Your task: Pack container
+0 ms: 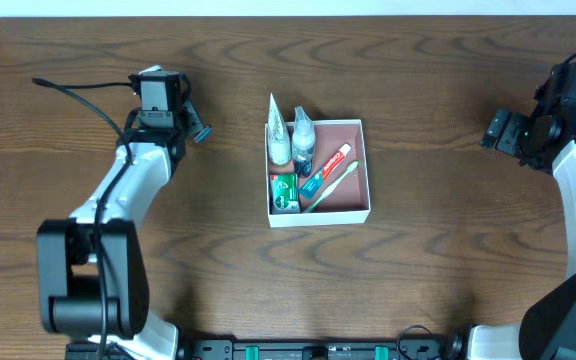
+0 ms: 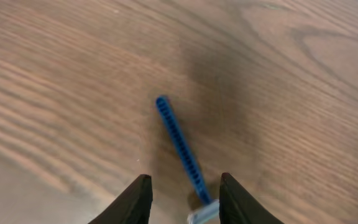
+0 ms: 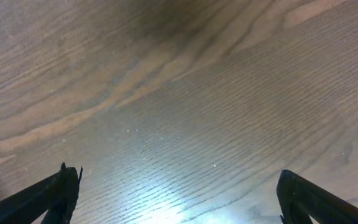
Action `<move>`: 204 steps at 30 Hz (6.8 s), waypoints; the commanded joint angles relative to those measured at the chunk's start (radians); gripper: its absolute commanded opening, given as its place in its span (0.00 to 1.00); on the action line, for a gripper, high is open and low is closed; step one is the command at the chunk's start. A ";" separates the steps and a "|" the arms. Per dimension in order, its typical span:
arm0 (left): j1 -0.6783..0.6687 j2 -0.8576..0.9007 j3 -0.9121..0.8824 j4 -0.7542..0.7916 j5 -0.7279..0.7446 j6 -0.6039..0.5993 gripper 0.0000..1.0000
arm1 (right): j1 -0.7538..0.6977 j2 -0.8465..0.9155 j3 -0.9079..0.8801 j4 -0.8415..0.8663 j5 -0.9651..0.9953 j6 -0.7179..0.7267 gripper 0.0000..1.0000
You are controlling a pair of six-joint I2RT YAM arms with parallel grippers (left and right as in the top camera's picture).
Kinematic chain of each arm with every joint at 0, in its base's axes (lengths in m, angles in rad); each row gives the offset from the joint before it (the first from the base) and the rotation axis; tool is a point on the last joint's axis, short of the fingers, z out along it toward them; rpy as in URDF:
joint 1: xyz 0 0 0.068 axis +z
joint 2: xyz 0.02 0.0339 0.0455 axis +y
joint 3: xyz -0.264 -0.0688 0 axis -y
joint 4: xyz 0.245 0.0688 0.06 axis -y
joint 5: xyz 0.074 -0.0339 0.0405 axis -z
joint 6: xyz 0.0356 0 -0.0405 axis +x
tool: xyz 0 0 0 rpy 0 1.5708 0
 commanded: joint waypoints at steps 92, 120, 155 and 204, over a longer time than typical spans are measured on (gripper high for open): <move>-0.320 -0.548 0.021 -0.302 0.120 0.018 0.06 | -0.005 0.008 -0.001 -0.001 0.003 0.011 0.99; -0.779 -0.308 0.020 -0.208 -0.032 0.000 0.06 | -0.005 0.008 -0.001 -0.001 0.003 0.011 0.99; -0.829 -0.041 0.020 -0.112 -0.091 -0.036 0.10 | -0.005 0.008 -0.001 -0.001 0.003 0.011 0.99; -0.833 -0.750 0.020 -0.590 -0.216 0.161 0.98 | -0.005 0.008 -0.001 -0.001 0.003 0.011 0.99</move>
